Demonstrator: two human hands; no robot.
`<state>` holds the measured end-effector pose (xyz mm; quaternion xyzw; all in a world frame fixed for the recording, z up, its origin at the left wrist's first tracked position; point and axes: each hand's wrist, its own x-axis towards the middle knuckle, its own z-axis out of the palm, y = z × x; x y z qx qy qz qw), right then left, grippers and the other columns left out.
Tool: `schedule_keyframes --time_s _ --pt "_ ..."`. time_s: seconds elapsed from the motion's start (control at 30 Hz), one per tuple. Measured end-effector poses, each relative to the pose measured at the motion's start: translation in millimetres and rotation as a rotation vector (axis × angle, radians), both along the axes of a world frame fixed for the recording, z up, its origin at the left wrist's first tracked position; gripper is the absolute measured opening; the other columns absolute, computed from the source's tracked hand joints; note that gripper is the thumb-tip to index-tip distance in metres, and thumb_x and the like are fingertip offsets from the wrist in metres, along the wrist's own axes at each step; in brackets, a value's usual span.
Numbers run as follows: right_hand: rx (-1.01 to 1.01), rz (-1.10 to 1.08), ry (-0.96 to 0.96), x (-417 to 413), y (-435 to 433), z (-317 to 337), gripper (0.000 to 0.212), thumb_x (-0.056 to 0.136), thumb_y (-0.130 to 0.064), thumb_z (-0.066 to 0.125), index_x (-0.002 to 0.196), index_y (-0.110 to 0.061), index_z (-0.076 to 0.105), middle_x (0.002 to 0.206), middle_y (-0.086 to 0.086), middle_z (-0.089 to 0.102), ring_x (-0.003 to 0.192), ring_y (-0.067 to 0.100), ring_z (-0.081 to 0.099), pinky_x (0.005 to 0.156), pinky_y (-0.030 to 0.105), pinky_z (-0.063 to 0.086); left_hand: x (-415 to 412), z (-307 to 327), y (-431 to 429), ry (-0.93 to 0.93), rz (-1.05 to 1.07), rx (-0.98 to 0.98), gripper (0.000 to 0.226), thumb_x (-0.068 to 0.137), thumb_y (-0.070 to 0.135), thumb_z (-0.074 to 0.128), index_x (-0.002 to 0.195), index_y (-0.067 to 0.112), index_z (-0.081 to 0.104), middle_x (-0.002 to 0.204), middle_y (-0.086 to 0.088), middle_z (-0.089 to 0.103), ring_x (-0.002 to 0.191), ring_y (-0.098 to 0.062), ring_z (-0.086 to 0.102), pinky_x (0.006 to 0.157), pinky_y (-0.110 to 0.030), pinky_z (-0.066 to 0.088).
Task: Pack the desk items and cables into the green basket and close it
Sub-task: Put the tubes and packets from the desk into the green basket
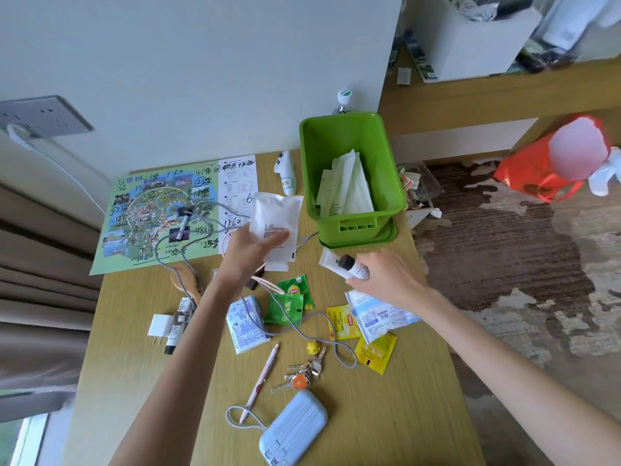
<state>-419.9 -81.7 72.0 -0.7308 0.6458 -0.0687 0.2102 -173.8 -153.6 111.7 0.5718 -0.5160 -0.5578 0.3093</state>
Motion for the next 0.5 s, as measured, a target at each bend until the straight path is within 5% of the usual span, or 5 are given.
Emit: schedule_keyframes --time_s 0.23,0.4,0.5 --pt "0.015 -0.22 -0.547 -17.3 -52.3 76.2 0.036 0.084 -0.033 0.067 0.056 -0.026 0.045 0.047 -0.012 0.042 0.041 0.004 0.035 0.042 0.016 0.026 -26.7 15.6 -31.4 0.042 0.043 -0.034 0.01 0.083 0.014 0.073 0.092 0.01 0.069 0.087 -0.01 0.075 0.074 -0.02 0.072 0.066 -0.029 0.06" --pt "0.054 -0.433 -0.615 -27.5 -126.3 82.0 0.032 0.084 -0.03 0.061 0.06 -0.02 0.043 0.052 -0.005 0.039 0.051 0.017 0.039 0.056 0.03 0.028 -37.5 23.8 -57.4 0.044 0.035 -0.028 0.033 0.083 0.023 0.075 0.095 -0.006 0.066 0.086 -0.019 0.062 0.077 -0.027 0.056 0.076 -0.042 0.045" --pt "0.133 -0.528 -0.589 -22.9 -166.4 69.0 0.025 0.082 -0.027 0.061 0.064 -0.018 0.047 0.054 -0.003 0.041 0.05 0.016 0.04 0.05 0.026 0.026 -41.2 27.7 -74.4 0.031 0.074 -0.044 0.018 0.083 0.021 0.074 0.082 0.004 0.068 0.083 -0.012 0.07 0.077 -0.024 0.065 0.075 -0.039 0.054"
